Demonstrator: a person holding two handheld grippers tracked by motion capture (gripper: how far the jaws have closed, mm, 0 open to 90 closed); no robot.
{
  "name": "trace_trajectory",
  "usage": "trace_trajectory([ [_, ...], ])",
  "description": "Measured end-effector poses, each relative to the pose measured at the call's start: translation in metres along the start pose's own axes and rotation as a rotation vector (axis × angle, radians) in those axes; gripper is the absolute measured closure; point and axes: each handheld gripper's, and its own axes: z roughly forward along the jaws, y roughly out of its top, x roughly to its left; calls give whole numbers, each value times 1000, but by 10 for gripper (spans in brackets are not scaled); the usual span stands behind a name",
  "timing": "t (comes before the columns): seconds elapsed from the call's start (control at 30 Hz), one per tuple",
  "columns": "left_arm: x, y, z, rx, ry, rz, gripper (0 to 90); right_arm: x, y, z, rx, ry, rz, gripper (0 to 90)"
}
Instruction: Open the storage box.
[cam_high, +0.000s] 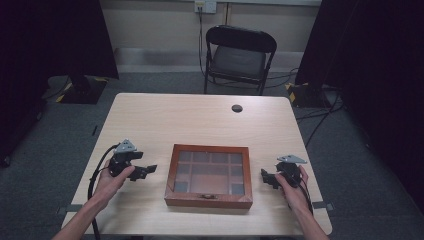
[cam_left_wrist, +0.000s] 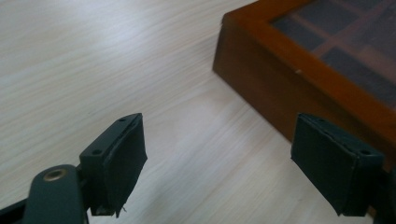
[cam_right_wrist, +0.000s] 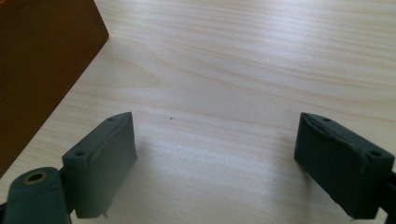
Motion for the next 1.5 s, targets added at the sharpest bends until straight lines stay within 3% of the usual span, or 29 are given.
trace_trajectory([
  [0.3,-26,15,-5,-45,-76,49,191,0,0,0,-1,3,-3,119],
  [0.37,-33,18,-4,-51,-92,76,192,0,0,0,-1,3,-3,119],
  [0.47,-40,21,-3,-58,-139,71,201,0,0,0,-1,3,-3,119],
  [0.57,-47,24,-2,-74,-160,83,237,0,0,0,0,3,-3,119],
  [0.87,-71,35,1,-61,-242,135,259,0,0,0,-1,3,-3,118],
  [0.9,-75,40,0,-55,-273,138,261,0,0,0,0,3,-3,118],
  [1.07,-82,53,1,-54,-282,158,289,0,0,0,0,4,-2,117],
  [1.3,-107,74,15,-52,-327,222,340,0,0,1,1,7,-5,116],
  [1.33,-114,76,21,-43,-359,229,350,0,0,1,1,7,-5,116],
  [1.5,-125,72,31,-28,-414,220,406,0,0,1,0,7,-4,116],
])
